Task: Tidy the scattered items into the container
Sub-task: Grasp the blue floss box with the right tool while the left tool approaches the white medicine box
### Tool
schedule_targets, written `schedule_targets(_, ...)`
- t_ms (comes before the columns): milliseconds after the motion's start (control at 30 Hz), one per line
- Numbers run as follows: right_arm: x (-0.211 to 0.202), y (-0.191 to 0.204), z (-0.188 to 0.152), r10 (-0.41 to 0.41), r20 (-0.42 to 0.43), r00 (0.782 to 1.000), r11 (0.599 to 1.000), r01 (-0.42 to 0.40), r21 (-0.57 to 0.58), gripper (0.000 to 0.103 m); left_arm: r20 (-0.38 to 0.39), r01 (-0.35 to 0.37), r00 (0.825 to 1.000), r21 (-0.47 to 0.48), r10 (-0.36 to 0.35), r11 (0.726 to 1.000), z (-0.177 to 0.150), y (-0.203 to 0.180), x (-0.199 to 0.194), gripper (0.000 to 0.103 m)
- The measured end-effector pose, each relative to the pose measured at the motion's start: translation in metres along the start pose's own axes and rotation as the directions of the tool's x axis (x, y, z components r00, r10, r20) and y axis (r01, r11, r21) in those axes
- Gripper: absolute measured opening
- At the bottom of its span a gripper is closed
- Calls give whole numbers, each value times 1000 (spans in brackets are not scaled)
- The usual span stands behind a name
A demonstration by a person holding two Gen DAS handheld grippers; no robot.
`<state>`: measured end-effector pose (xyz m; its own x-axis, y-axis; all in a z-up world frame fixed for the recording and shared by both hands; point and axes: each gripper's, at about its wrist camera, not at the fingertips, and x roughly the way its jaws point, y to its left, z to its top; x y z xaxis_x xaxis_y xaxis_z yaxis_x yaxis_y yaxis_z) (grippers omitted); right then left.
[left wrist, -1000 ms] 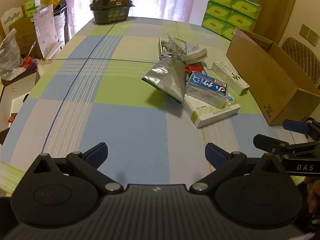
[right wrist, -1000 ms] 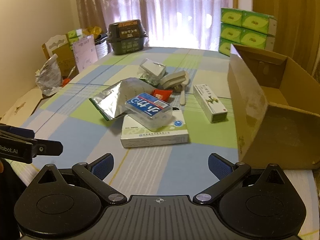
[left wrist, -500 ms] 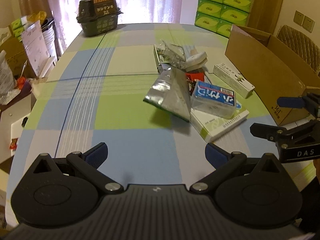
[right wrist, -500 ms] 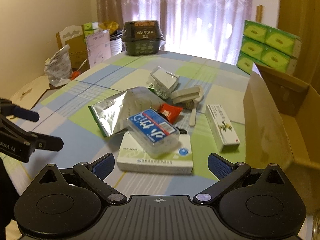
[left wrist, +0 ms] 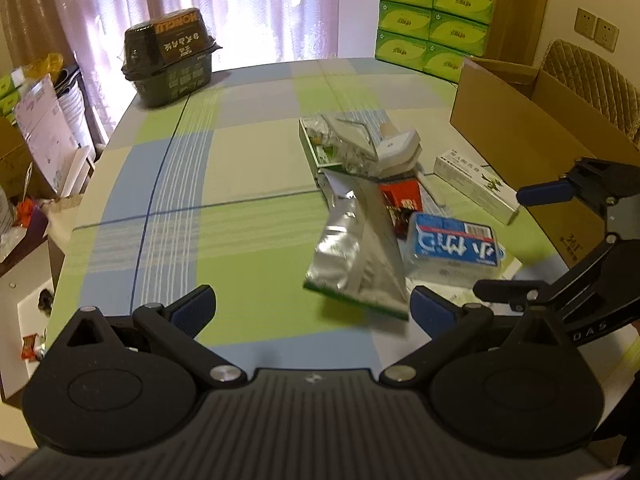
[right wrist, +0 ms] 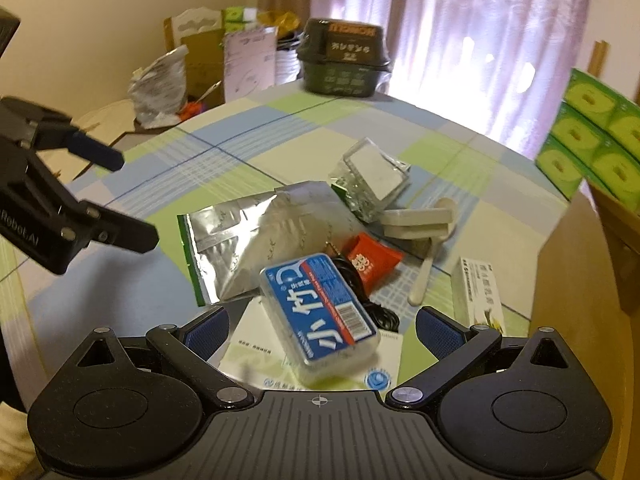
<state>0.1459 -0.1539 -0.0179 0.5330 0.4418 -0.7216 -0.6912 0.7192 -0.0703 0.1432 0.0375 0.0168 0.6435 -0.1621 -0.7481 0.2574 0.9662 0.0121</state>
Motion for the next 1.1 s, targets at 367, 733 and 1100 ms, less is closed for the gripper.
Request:
schedule_targets(367,29,-8,4,63,-55,996,995,-67,-68,103,-16,21,1000,5,-21,1000,1,3,23,102)
schedule_targets(733,48,-13,5,102,-107,989,993,-109,-54,78,-15,30,999,31,-29,999,-7,0,25,102)
schedule_targets(1100,12,-25,-16,-9,-114,993,991,25,134,60,7,132,990,245,-138,961,-4,-37,11,102)
